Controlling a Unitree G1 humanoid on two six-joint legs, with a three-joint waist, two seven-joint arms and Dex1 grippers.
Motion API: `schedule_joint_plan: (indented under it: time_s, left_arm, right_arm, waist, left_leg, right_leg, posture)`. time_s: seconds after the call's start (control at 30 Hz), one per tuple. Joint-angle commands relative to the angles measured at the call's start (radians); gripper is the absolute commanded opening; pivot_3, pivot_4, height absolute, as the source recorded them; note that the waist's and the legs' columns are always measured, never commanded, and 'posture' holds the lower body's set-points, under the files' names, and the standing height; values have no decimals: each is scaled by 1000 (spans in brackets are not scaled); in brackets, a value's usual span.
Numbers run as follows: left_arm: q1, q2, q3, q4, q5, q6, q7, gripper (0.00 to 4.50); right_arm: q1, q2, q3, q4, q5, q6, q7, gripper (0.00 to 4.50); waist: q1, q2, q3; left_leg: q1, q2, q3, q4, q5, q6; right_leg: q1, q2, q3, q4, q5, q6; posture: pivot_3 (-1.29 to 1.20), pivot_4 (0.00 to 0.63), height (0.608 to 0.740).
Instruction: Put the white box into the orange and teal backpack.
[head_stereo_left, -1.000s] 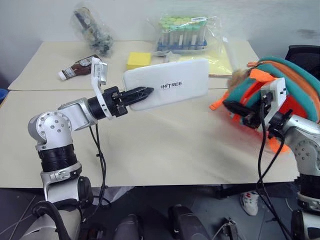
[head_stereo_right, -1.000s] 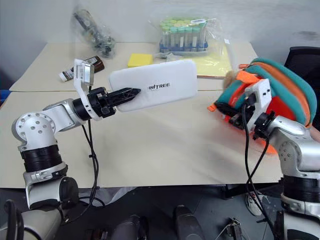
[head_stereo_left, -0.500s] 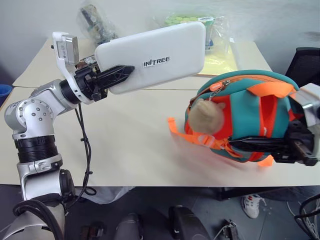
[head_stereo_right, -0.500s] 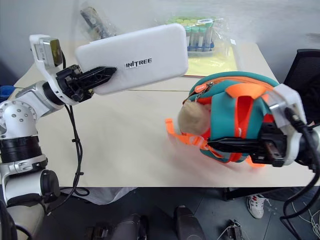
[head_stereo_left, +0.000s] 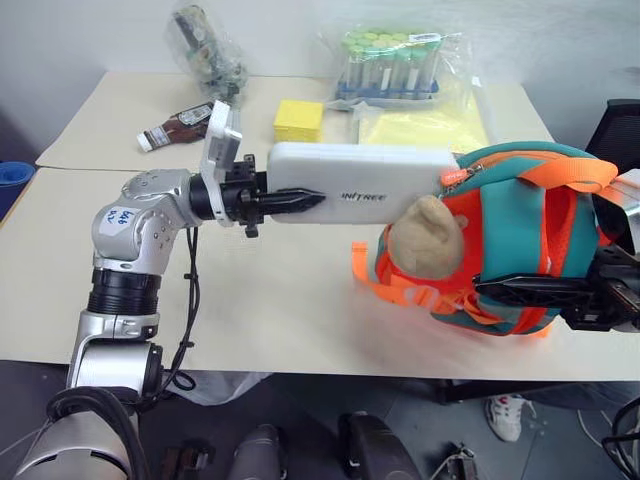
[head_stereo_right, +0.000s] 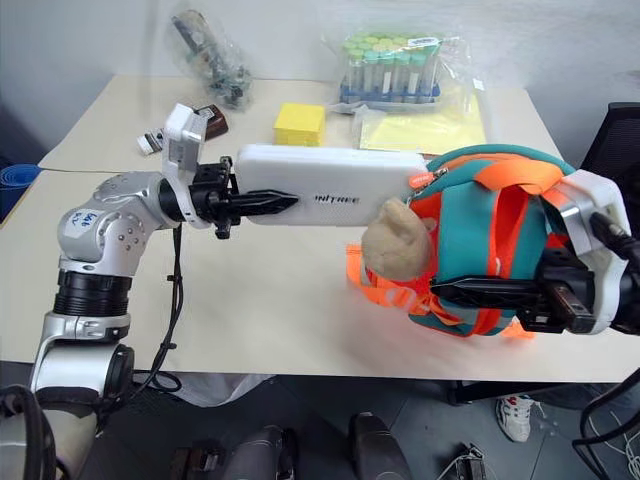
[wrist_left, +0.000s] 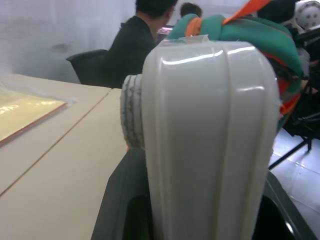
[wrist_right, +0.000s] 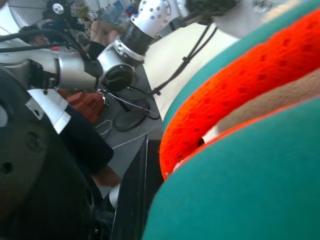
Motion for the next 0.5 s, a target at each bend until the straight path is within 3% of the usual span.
schedule_joint_plan:
  time_s: [0.03, 0.2, 0.37, 0.5]
  left_arm:
    - [-66, 21, -78, 38, 78, -96, -127, 1221]
    - [-173, -16, -173, 207, 227, -314, -221, 1221]
    - [-283, -182, -191, 324, 267, -356, -148, 1221]
    - [-284, -388, -230, 346, 336, -397, 19, 1221]
  right_arm:
    - [11, -4, 39, 4, -98, -70, 27, 7]
    - [-6, 15, 90, 17, -161, -113, 28, 7]
    - [-8, 45, 114, 1, -188, -141, 8, 7]
    - [-19, 80, 127, -26, -182, -150, -38, 7]
  waist:
    - [1, 0, 0]
    - [2, 0, 0]
    - [7, 0, 0]
    - [7, 0, 0]
  left_leg:
    - [0, 0, 0, 0, 0, 0]
    - [0, 0, 0, 3, -2, 3]
    - [-2, -1, 0, 5, -3, 5]
    - [-13, -1, -1, 9, -3, 6]
  right_leg:
    - [0, 0, 0, 0, 0, 0]
    - [1, 0, 0, 0, 0, 0]
    - [0, 0, 0, 0, 0, 1]
    - [-8, -1, 0, 2, 1, 4]
  posture:
    - [0, 150, 740]
    - [0, 150, 740]
    - [0, 150, 740]
    - [0, 150, 740]
